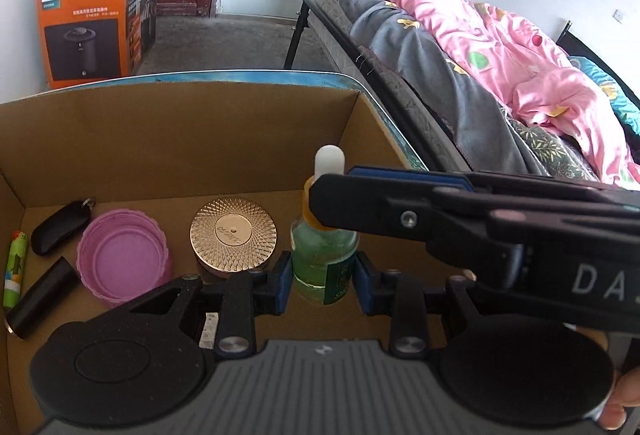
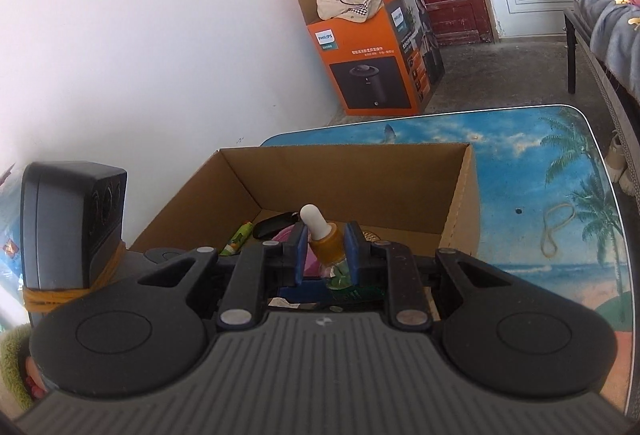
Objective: Organize rigid objects
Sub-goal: 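Carry the dropper bottle into the box and open the right tool, then move the right tool to the white pill bottle and close on it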
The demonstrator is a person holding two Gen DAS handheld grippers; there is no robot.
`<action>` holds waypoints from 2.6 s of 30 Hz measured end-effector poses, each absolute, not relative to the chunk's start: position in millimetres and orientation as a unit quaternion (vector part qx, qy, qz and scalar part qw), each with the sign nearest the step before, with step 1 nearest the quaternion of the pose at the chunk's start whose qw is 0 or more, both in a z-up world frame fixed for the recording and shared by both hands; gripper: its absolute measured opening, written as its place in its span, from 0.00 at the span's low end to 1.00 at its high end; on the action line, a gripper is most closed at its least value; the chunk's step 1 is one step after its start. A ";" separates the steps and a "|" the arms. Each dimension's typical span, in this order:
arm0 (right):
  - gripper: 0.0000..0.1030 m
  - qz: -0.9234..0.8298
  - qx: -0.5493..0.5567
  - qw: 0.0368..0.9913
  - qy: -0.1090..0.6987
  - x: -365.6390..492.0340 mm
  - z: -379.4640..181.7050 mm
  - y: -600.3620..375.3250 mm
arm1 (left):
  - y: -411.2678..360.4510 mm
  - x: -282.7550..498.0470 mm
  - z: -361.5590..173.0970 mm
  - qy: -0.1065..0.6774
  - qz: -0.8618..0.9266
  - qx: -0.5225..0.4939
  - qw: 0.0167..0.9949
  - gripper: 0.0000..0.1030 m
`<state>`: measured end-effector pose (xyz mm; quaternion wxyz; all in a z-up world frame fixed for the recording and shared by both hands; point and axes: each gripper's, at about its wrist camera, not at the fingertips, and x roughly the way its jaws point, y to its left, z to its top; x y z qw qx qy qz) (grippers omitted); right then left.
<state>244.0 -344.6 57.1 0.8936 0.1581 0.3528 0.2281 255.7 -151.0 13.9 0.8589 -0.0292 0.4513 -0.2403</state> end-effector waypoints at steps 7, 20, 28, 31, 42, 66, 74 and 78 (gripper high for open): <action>0.17 0.230 0.145 0.895 0.355 250.1 54.5 -341.2 | -149.8 263.9 9.7 0.482 -0.247 -0.037 0.840 0.35; 0.19 0.224 0.181 0.902 0.320 220.1 77.4 -352.4 | -153.9 234.2 38.9 0.415 -0.261 -0.007 0.872 0.68; 0.46 0.246 0.208 0.912 0.254 133.7 126.8 -343.5 | -116.3 144.6 88.5 0.325 -0.295 0.017 0.898 0.94; 0.53 0.262 0.210 0.911 0.240 102.3 134.6 -329.7 | -90.9 103.7 94.8 0.301 -0.289 0.029 0.908 0.99; 0.71 0.317 0.242 0.870 0.289 77.2 111.7 -238.6 | 3.4 37.0 78.3 0.282 -0.173 0.020 0.944 1.00; 0.51 0.282 0.283 0.826 0.399 171.4 17.2 -111.0 | 43.8 111.2 10.1 0.338 -0.070 0.018 0.938 0.81; 0.41 0.284 0.294 0.822 0.397 170.4 12.9 -116.1 | 41.5 111.0 8.3 0.341 -0.066 0.012 0.938 0.53; 0.37 0.288 0.296 0.820 0.395 171.0 13.3 -118.3 | 41.6 112.5 9.1 0.339 -0.064 0.012 0.939 0.53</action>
